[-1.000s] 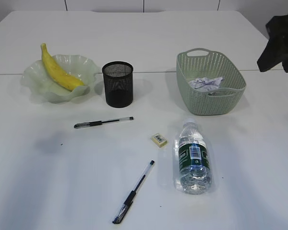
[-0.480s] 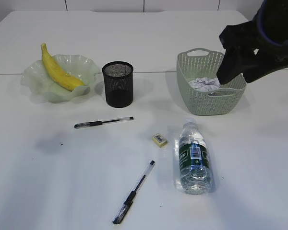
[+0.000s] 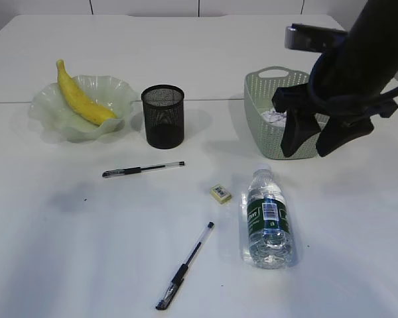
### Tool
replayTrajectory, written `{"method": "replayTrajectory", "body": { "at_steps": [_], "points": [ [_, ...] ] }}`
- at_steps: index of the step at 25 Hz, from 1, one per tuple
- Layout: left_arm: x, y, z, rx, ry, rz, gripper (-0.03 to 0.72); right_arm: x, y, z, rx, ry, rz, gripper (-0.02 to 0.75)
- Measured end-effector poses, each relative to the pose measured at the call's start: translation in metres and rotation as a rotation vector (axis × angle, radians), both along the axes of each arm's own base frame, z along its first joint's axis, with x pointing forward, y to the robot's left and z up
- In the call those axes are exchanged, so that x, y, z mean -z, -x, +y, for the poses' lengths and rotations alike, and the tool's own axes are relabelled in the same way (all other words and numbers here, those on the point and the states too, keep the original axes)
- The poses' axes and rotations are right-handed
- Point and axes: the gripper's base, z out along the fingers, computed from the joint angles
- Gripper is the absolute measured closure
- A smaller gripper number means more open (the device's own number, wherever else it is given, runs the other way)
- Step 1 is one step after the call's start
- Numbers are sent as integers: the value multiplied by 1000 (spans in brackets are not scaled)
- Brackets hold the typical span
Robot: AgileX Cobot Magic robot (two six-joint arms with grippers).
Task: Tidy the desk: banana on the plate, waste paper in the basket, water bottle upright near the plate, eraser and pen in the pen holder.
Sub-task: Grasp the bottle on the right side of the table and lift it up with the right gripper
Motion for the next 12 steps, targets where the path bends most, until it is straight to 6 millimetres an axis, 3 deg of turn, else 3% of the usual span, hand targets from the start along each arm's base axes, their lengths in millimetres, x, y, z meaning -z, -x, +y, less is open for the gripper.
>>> {"method": "replayTrajectory", "body": {
  "at_steps": [5, 12],
  "points": [
    [0, 0, 0, 0, 4, 0, 235, 28, -15, 6, 28, 4, 66, 262],
    [0, 0, -1, 0, 15, -1, 235, 36, -41, 14, 64, -27, 1, 202]
  ]
}}
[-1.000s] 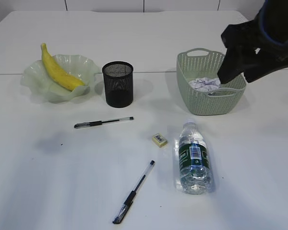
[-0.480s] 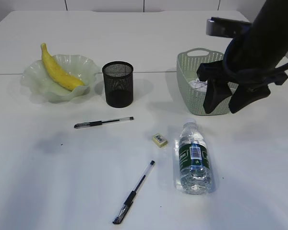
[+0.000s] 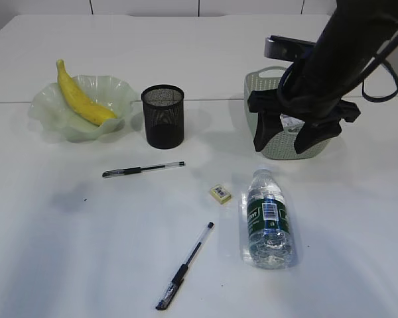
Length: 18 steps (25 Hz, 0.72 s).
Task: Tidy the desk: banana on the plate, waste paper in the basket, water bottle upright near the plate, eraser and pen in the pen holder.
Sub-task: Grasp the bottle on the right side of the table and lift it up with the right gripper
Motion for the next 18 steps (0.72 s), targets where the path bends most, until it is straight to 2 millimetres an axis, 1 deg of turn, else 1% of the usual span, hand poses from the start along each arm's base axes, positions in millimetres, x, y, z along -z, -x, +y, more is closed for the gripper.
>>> {"method": "replayTrajectory", "body": {
  "at_steps": [4, 7, 15, 18],
  "points": [
    [0, 0, 0, 0, 0, 0, 235, 9, -8, 3, 15, 1, 8, 202],
    [0, 0, 0, 0, 0, 0, 235, 21, -12, 5, 37, 7, 38, 202],
    [0, 0, 0, 0, 1, 0, 235, 44, -22, 8, 66, 19, 89, 202],
    [0, 0, 0, 0, 1, 0, 235, 57, -26, 8, 74, 36, 112, 202]
  ]
}}
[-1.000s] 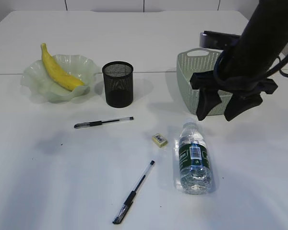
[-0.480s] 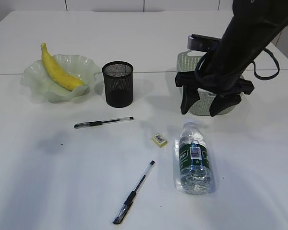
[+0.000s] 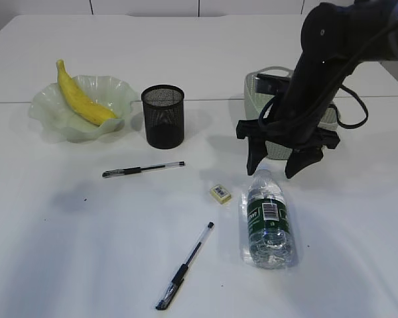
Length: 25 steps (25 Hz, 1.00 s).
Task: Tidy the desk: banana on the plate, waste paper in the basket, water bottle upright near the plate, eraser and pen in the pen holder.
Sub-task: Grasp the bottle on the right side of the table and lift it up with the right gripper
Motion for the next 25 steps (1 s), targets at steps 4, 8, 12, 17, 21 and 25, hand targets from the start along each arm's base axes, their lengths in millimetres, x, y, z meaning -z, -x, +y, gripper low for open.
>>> {"method": "replayTrajectory", "body": {
  "at_steps": [4, 8, 12, 17, 21, 25],
  "points": [
    [0, 0, 0, 0, 0, 0, 235, 15, -4, 1, 3, 14, 29, 202],
    [0, 0, 0, 0, 0, 0, 235, 32, -5, 2, 3, 26, 67, 202],
    [0, 0, 0, 0, 0, 0, 235, 35, -7, 2, 8, 25, 61, 202],
    [0, 0, 0, 0, 0, 0, 235, 44, -9, 3, 17, 29, 74, 202],
    [0, 0, 0, 0, 0, 0, 235, 49, -10, 4, 32, 25, 79, 202],
    [0, 0, 0, 0, 0, 0, 235, 53, -10, 4, 36, 22, 89, 208]
  ]
}}
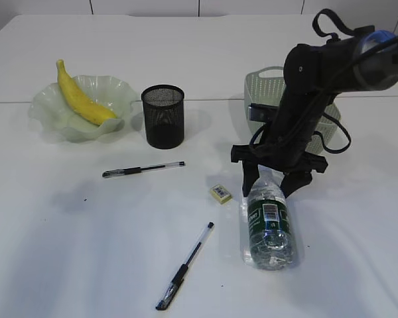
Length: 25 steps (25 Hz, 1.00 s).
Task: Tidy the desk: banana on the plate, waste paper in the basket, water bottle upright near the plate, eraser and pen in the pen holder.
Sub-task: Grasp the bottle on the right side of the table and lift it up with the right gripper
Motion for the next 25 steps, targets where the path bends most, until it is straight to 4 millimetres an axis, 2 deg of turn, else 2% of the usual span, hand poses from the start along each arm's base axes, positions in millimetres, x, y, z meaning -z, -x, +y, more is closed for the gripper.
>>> {"method": "replayTrajectory", "body": {
  "at_steps": [3, 8, 17, 21, 25],
  "points": [
    [0, 0, 0, 0, 0, 0, 235, 0, 0, 0, 1, -1, 4, 256],
    [0, 0, 0, 0, 1, 0, 235, 0, -1, 1, 1, -6, 14, 379],
    [0, 0, 0, 0, 1, 0, 235, -17, -11, 5, -64, -15, 4, 384],
    [0, 0, 0, 0, 1, 0, 235, -32, -16, 7, -89, -21, -31, 384],
    [0, 0, 0, 0, 1, 0, 235, -58, -13, 3, -123, -2, -102, 384]
  ]
}}
